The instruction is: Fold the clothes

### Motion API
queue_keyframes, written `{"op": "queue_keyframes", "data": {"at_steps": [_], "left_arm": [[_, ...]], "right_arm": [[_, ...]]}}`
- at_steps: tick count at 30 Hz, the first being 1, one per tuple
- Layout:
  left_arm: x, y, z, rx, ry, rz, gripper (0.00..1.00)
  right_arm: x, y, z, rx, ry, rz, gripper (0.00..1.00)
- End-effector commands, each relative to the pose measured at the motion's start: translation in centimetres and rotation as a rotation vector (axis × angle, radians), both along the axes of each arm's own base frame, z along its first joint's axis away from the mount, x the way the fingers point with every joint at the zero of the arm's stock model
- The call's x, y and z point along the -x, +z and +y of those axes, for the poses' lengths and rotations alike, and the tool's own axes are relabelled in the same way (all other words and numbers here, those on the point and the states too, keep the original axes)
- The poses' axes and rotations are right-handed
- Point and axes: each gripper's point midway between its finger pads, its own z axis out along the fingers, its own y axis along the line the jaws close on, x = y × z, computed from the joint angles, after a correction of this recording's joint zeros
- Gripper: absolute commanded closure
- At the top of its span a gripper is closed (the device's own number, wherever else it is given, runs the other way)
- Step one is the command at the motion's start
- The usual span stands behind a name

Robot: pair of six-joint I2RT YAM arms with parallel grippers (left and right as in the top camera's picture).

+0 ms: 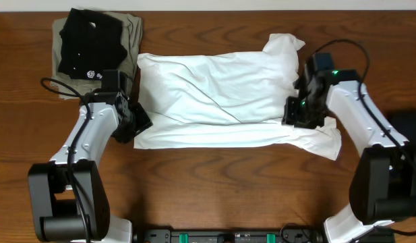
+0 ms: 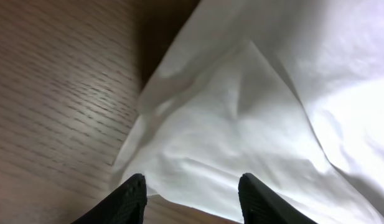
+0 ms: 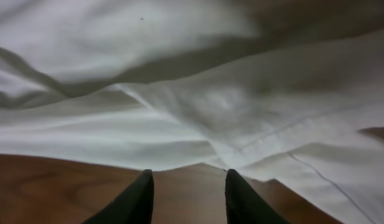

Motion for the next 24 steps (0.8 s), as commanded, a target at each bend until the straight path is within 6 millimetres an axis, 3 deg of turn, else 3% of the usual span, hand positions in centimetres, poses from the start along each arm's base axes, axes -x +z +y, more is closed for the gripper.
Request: {"op": "queue_keyframes", "data": {"at_steps": [1,5,12,24], "left_arm": [[0.2,0.0,-0.8,0.027,-0.041,-0.002,0.50],[0.2,0.0,-1.0,0.025,-0.053,-0.004,0.49],[0.2,0.0,-1.0,0.025,-0.053,-0.007,0.48],[0.1,0.0,-1.0,0.025,-0.053,-0.010,0.47]], "right_arm": [[1.5,-2.0,-0.7,0.119,0.017,0.035,0.65],[2.1,-3.1,-1.2,0.207,0.025,0.034,0.66],[1.7,-3.1,-2.7,0.337,0.025,0.003,0.63],[1.0,-4.5,-2.5,0.334,0.137,-0.059,0.62]]}}
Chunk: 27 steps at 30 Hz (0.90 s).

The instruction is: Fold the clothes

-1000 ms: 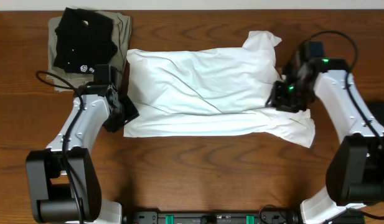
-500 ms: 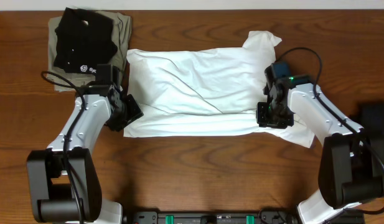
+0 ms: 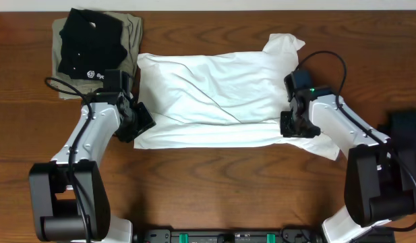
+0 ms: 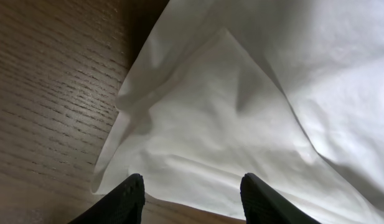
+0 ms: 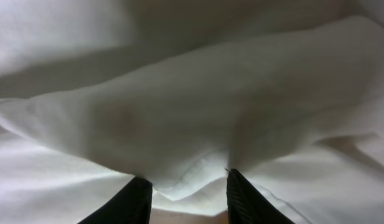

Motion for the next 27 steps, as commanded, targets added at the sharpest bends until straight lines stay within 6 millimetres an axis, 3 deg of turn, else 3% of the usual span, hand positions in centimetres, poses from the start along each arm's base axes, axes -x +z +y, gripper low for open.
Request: {"op": "queue_keyframes", "data": {"at_steps": [1,7,12,15,21,27], "left_arm": [[0.2,-0.1,0.0,-0.005,-0.021,0.000,0.47],[0.2,-0.1,0.0,-0.005,-0.021,-0.001,0.47],[0.2,-0.1,0.0,-0.005,-0.021,-0.001,0.47],[0.2,-0.1,0.0,-0.005,-0.021,-0.001,0.47],[0.2,-0.1,0.0,-0.008,-0.020,-0.001,0.47],[0.2,-0.1,0.1,-0.009,-0.021,-0.002,0.47]], "right_arm": [[0.0,-0.5,0.0,0.033,0.087,0.005,0.62],[-0.8,-0.2,0.0,0.106,0.136,-0.035,0.62],[-1.1,-0.2,0.4,0.101,0.141,-0.052,0.88],[-1.3,-0.2,0.4,0.101,0.141,-0.056,0.98],[-2.0,0.0,0.6,0.093,0.129,-0.089,0.99],[-5.5,2.1,2.0,0.043,0.126,-0.203,0.99]]}}
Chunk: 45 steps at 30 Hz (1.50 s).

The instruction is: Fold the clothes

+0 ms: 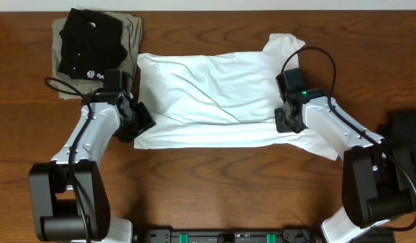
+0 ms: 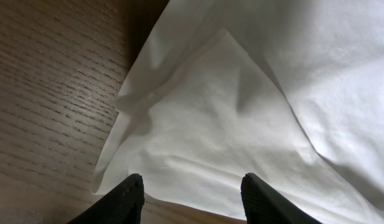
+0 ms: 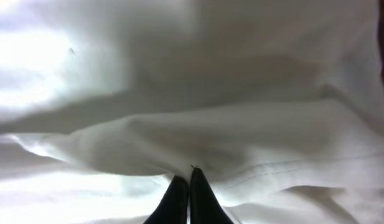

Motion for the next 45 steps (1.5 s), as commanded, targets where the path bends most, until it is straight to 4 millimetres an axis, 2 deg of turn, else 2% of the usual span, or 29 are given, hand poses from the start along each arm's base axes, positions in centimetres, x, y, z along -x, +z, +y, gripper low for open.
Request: {"op": "queue_keyframes", "data": {"at_steps": [1,7,11,13,14,16,17,21,23,28,31,34,35,38,41,45], "left_arm": [[0.2,-0.1,0.1,-0.009,-0.020,-0.003,0.47],[0.1,-0.1,0.1,-0.009,-0.021,-0.007,0.47],[0.1,-0.1,0.1,-0.009,-0.024,-0.007,0.47],[0.1,-0.1,0.1,-0.010,-0.024,-0.007,0.47],[0.1,-0.1,0.1,-0.010,-0.024,-0.007,0.47],[0.1,-0.1,0.1,-0.010,-0.024,-0.007,0.47],[0.1,-0.1,0.1,-0.009,-0.024,-0.007,0.47],[0.1,-0.1,0.1,-0.012,-0.039,-0.010,0.47],[0.1,-0.1,0.1,-0.017,-0.071,-0.015,0.47],[0.4,-0.1,0.0,-0.029,-0.151,-0.018,0.47],[1.1,0.0,0.0,-0.027,-0.157,0.006,0.47],[1.8,0.0,0.0,-0.023,-0.158,0.032,0.57],[1.9,0.1,-0.2,-0.012,-0.168,0.035,0.60],[2.1,0.4,-1.6,0.068,-0.201,0.029,0.67],[2.1,0.5,-2.4,0.102,-0.212,0.022,0.75],[1.9,0.5,-2.9,0.099,-0.231,0.011,0.77]], "right_arm": [[-3.1,1.9,1.5,-0.050,0.005,-0.092,0.99],[-7.1,4.6,4.3,-0.206,-0.020,-0.240,0.99],[-8.3,5.1,5.2,-0.252,-0.008,-0.287,0.99],[-8.3,4.6,5.2,-0.247,-0.013,-0.279,0.92],[-8.2,4.2,5.1,-0.244,-0.013,-0.268,0.85],[-8.0,3.2,5.1,-0.236,-0.015,-0.239,0.64],[-7.8,2.7,5.0,-0.232,-0.017,-0.225,0.49],[-7.3,1.9,4.3,-0.202,-0.031,-0.194,0.44],[-7.1,2.8,3.3,-0.185,-0.073,-0.194,0.45],[-5.4,6.9,1.0,-0.199,-0.192,-0.161,0.44],[-2.4,8.5,0.2,-0.217,-0.214,-0.087,0.46],[1.1,9.4,-0.8,-0.206,-0.248,0.014,0.55],[2.2,9.5,-1.1,-0.200,-0.256,0.047,0.58],[3.6,8.9,-1.5,-0.187,-0.270,0.108,0.65],[3.9,7.2,-0.6,-0.238,-0.264,0.124,0.77],[4.3,4.2,0.3,-0.298,-0.258,0.129,0.93]]}}
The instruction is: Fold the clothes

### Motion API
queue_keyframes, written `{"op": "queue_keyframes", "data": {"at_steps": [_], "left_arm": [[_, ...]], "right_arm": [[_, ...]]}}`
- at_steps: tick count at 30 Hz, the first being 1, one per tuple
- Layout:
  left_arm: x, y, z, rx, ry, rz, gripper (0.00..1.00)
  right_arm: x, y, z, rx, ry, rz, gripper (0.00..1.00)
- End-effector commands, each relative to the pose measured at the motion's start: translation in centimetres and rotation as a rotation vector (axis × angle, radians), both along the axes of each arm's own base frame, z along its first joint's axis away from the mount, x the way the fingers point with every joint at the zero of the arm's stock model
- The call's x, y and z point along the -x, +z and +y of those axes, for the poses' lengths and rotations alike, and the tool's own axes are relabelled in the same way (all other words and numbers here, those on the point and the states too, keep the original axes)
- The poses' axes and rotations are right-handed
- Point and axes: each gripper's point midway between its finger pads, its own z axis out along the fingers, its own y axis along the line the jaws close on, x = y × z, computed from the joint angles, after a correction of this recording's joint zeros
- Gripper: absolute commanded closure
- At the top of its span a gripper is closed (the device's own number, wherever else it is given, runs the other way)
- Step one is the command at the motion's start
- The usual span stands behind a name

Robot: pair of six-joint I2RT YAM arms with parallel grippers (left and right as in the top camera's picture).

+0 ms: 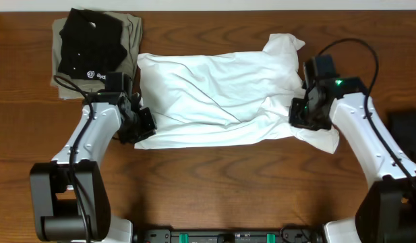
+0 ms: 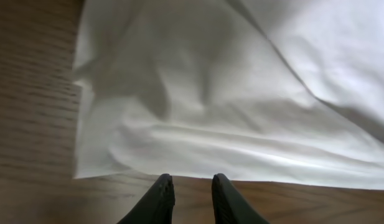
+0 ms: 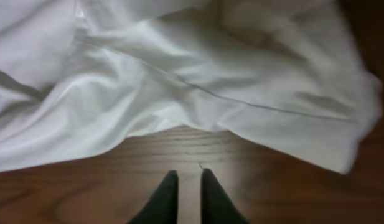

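Observation:
A crumpled white garment lies spread across the middle of the wooden table. My left gripper is at its front left corner. In the left wrist view the left gripper hovers over bare wood just short of the cloth's hem, fingers a narrow gap apart and empty. My right gripper is at the garment's right end, where the cloth bunches into a ridge. In the right wrist view the right gripper is over wood, slightly parted and empty, the white cloth just beyond.
A folded stack, black garment on olive one, sits at the back left corner, close behind my left arm. A dark object shows at the right edge.
My right gripper was shut on a fold near the garment's front right; now it is farther right, parted over bare wood, with cloth drawn toward it. My left fingers stand much closer together, nearer the front corner.
Both grippers first stood open at the garment's left and right ends. The right one then sat farther in over the cloth, still open, then shut on a fold. Now it is back at the right, holding nothing, and the front right cloth is bunched.

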Motion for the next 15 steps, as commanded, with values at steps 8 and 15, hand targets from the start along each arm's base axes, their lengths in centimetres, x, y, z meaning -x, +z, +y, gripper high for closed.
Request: {"op": "queue_keyframes", "data": {"at_steps": [8,15], "left_arm": [[-1.4,0.2,-0.7,0.015,-0.035,-0.072,0.87],[-1.4,-2.0,-0.7,0.017,-0.030,-0.019,0.89]], "right_arm": [[1.6,-5.9,-1.6,-0.074,-0.098,0.025,0.99],[1.3,-6.4,-3.8,-0.075,-0.171,0.009,0.98]]}}
